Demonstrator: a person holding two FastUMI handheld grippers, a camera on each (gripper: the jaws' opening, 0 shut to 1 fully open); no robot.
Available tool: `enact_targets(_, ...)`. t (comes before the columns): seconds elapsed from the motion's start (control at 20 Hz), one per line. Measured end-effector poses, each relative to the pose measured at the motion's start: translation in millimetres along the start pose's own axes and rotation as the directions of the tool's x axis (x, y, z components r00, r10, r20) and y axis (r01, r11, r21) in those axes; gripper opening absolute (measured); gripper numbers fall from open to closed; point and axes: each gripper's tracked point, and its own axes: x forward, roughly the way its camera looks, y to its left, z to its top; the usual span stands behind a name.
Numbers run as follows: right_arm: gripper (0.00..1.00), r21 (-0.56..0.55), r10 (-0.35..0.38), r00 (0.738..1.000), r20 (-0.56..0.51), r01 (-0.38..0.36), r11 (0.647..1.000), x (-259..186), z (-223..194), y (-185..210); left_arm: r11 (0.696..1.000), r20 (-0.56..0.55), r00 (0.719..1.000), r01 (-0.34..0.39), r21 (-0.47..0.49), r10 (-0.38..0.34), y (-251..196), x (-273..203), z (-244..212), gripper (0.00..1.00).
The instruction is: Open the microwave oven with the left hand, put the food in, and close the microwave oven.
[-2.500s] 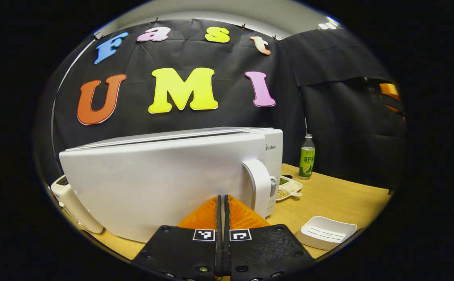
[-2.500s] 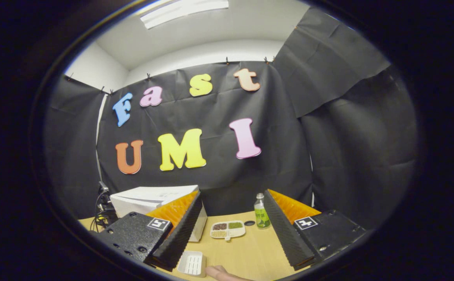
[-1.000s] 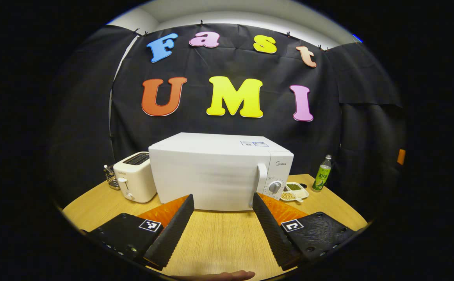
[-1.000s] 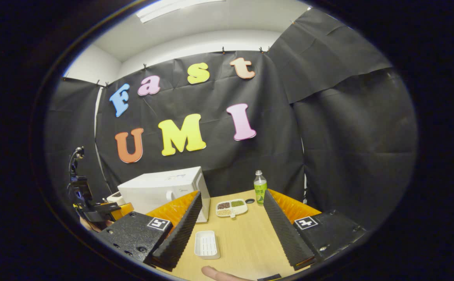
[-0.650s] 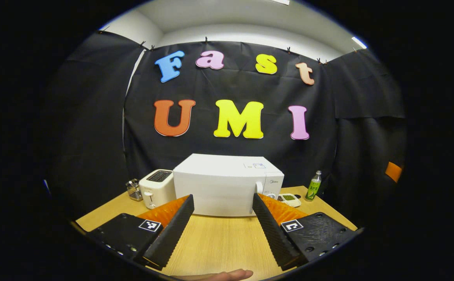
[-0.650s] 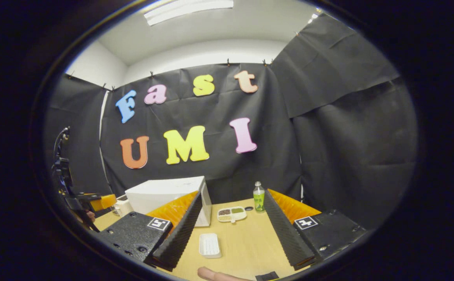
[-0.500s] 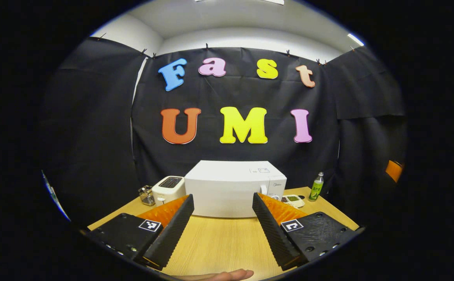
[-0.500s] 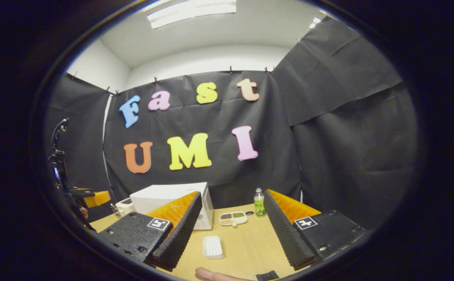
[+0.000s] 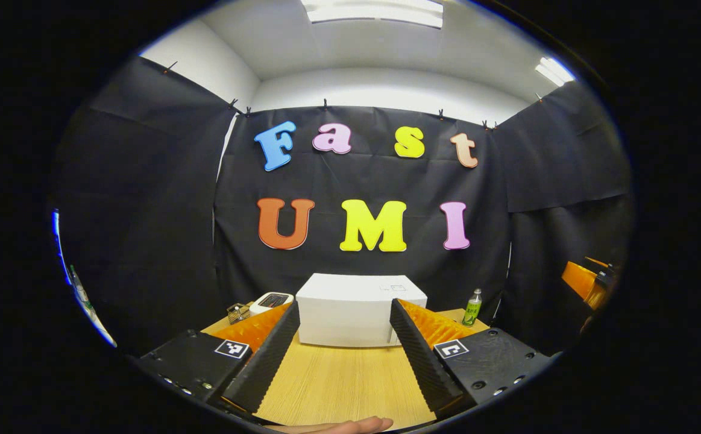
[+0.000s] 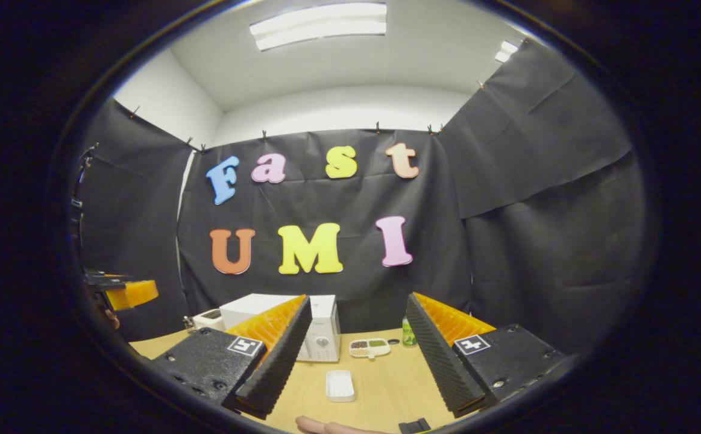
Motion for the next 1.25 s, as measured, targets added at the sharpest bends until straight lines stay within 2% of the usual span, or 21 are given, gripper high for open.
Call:
enact_targets(0.15, 1.0, -0.01, 0.03, 1.0, 0.007, -0.03, 1.0, -2.4, -2.8, 9.7, 0.999, -0.007, 1.0, 0.007, -0.035, -0.007, 4.1, -13.1, -17.6, 0.95)
enact_targets(0.2, 0.91, -0.012, 0.039, 0.999, 0.005, -0.039, 0.999, -2.9, -5.1, 13.3, 0.999, -0.02, 1.0, -0.005, -0.046, 0.004, 7.3, -16.2, -23.1, 0.95)
enact_targets(0.35, 0.91, -0.019, 0.061, 0.998, -0.014, -0.061, 0.998, -1.2, -11.9, 19.4, 0.999, 0.003, 1.0, -0.024, -0.024, 0.024, 11.0, -17.0, -16.9, 0.95)
enact_targets(0.4, 1.0, -0.023, 0.066, 0.998, -0.018, -0.067, 0.997, -1.5, -12.8, 21.5, 1.0, 0.01, 1.0, -0.018, -0.02, 0.018, 8.4, -16.7, -14.8, 0.95)
enact_targets(0.55, 1.0, -0.018, 0.072, 0.997, -0.012, -0.072, 0.997, -5.7, -11.6, 22.7, 1.0, 0.007, 1.0, 0.016, -0.009, -0.016, -2.2, -15.9, -18.3, 0.95)
enact_targets(0.7, 1.0, -0.025, 0.057, 0.998, -0.016, -0.058, 0.998, -3.4, -12.3, 18.8, 1.0, 0.037, 0.999, 0.01, 0.013, -0.01, -1.1, -11.2, -16.1, 0.95)
enact_targets(0.8, 1.0, -0.026, 0.04, 0.999, -0.021, -0.04, 0.999, 0.3, -14.4, 13.4, 0.998, 0.077, 0.995, 0.057, 0.007, -0.057, -13.2, -9.7, -11.5, 0.95)
enact_targets(0.85, 0.91, -0.025, 0.039, 0.999, -0.027, -0.039, 0.999, 0.0, -15.7, 14.2, 0.997, 0.079, 0.994, 0.082, -0.009, -0.081, -18.4, -10.1, -14.4, 0.95)
enact_targets(0.9, 1.0, -0.024, 0.041, 0.999, -0.034, -0.042, 0.999, -0.2, -18.2, 14.1, 0.995, 0.082, 0.992, 0.099, -0.023, -0.097, -22.2, -11.0, -16.3, 0.95)
enact_targets(0.95, 1.0, -0.023, 0.047, 0.998, -0.04, -0.048, 0.999, -0.1, -20.5, 14.9, 0.994, 0.085, 0.991, 0.109, -0.027, -0.107, -23.7, -12.1, -15.2, 0.94)
enact_targets(1.0, 0.91, -0.022, 0.054, 0.997, -0.046, -0.055, 0.998, -0.4, -22.3, 16.7, 0.994, 0.092, 0.99, 0.108, -0.02, -0.106, -22.8, -12.1, -13.9, 0.95)
enact_targets(1.05, 0.91, -0.024, 0.06, 0.997, -0.052, -0.061, 0.998, -0.4, -24.4, 17.4, 0.995, 0.101, 0.99, 0.096, -0.006, -0.095, -19.1, -12.3, -12.1, 0.95)
enact_targets(1.1, 1.0, -0.028, 0.062, 0.997, -0.054, -0.064, 0.998, -0.7, -25.5, 17.6, 0.997, 0.117, 0.99, 0.078, 0.008, -0.078, -15.4, -11.9, -10.0, 0.95)
enact_targets(1.2, 1.0, -0.035, 0.066, 0.997, -0.051, -0.068, 0.997, -1.0, -25.6, 19.1, 0.998, 0.146, 0.987, 0.058, 0.021, -0.061, -11.8, -11.6, -4.7, 0.94)
enact_targets(1.25, 1.0, -0.036, 0.07, 0.996, -0.049, -0.071, 0.997, -2.3, -26.2, 20.2, 0.998, 0.144, 0.987, 0.062, 0.023, -0.065, -14.9, -11.0, -7.2, 0.83)
